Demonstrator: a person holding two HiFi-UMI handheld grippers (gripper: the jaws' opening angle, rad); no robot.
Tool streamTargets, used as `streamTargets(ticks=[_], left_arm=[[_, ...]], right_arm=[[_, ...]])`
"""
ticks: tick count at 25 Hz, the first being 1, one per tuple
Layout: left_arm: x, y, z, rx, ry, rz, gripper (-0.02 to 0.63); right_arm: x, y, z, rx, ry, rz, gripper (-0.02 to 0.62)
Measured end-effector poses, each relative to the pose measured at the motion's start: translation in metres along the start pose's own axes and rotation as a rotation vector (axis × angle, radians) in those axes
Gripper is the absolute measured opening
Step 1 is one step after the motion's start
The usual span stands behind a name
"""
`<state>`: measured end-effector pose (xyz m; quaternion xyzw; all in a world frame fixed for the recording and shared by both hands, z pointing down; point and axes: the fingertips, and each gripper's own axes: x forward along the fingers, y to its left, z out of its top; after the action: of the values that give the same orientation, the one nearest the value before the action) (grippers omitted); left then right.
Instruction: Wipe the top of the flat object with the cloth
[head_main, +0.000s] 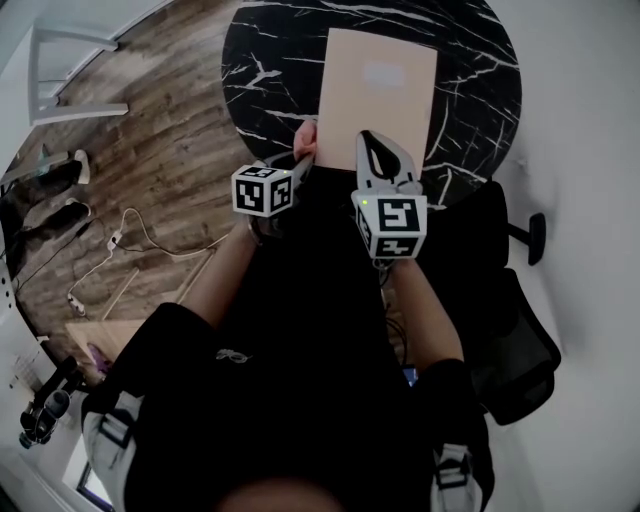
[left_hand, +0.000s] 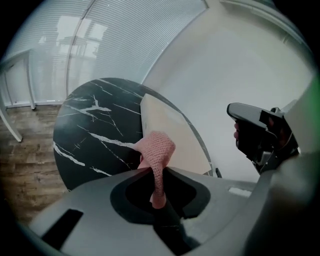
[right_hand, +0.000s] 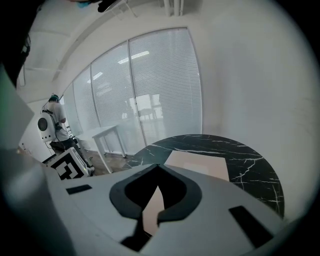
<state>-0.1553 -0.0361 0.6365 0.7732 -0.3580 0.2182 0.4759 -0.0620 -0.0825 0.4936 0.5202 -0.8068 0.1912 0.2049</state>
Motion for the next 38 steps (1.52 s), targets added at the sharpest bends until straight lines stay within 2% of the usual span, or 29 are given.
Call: streamTargets(ticks=[12, 30, 38], left_arm=[[0.015, 0.009, 0.034, 0.018, 0.013, -0.008, 0.04], [0.05, 0.029, 0.123, 0.058, 0.007, -0.024, 0.04], [0.068, 0.036, 0.155, 0.089, 0.035, -0.044, 0.04]], right_arm=[[0.015, -0.001, 0.01, 0.02, 0.027, -0.017, -0.005], [0.056, -0.032, 0.037, 0.067, 0.058, -0.086, -0.005], [0.074, -0.043, 0.044, 0.098, 0.069, -0.124, -0.005]])
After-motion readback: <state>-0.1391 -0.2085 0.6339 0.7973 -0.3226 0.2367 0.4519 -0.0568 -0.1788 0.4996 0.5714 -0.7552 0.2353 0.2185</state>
